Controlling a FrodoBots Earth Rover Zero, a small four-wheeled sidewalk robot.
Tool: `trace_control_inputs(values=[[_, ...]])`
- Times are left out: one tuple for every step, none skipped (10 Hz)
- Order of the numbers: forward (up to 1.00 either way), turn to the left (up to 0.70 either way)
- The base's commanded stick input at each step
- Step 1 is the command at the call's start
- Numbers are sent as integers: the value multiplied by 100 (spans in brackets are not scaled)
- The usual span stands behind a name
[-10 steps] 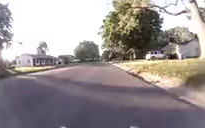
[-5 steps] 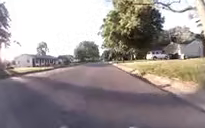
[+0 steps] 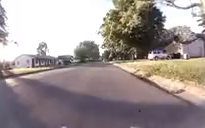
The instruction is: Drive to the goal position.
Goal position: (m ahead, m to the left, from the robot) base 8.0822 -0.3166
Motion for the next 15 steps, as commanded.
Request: trace_control_inputs(values=[[100, 6], [100, 5], [100, 5], [100, 5], [100, 5], [100, 5], [100, 5], [100, 5], [100, 4], [100, 3], [100, 2], [100, 2], [100, 2], [100, 2], [100, 2]])
